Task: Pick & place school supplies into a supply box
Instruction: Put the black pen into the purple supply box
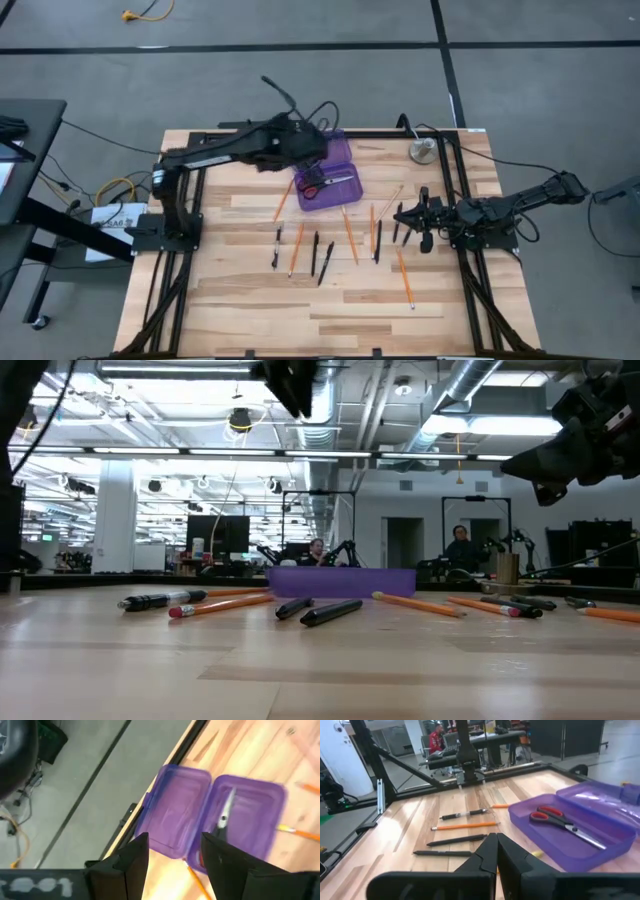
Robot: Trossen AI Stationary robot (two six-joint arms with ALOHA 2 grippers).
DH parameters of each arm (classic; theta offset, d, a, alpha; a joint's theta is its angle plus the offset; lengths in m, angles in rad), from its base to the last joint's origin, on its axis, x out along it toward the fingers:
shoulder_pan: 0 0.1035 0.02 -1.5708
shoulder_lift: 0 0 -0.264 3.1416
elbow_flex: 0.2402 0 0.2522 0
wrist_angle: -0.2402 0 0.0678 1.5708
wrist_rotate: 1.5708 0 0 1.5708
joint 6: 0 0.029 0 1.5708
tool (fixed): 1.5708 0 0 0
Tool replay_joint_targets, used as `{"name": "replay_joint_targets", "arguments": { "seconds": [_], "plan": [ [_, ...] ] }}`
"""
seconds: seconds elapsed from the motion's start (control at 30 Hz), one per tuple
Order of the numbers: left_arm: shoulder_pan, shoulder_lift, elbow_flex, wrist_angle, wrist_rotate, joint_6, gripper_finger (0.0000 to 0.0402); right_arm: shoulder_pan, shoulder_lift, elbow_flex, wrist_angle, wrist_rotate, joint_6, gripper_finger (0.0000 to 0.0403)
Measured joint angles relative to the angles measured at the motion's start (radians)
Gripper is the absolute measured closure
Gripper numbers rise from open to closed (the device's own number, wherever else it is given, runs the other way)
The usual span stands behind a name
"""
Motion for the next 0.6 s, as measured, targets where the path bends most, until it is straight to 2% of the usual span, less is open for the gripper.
{"name": "replay_joint_targets", "arguments": {
  "seconds": [0.2,0.3,0.43,0.6],
  "plan": [
    [-0.119,-0.034,-0.001,-0.241,-0.131,-0.224,0.0232,0.000,0.000,0.000,0.006,0.000,0.019,0.0403],
    [-0.177,-0.046,-0.042,-0.246,-0.155,-0.290,0.0232,0.000,0.000,0.000,0.013,0.000,0.032,0.0403],
    [-0.247,-0.099,-0.174,-0.231,-0.100,-0.383,0.0232,0.000,-0.001,0.000,0.010,0.000,0.051,0.0403],
    [-0.319,-0.230,-0.444,-0.215,-0.047,-0.582,0.0232,0.000,0.000,0.000,0.012,0.000,0.052,0.0403]
  ]
}}
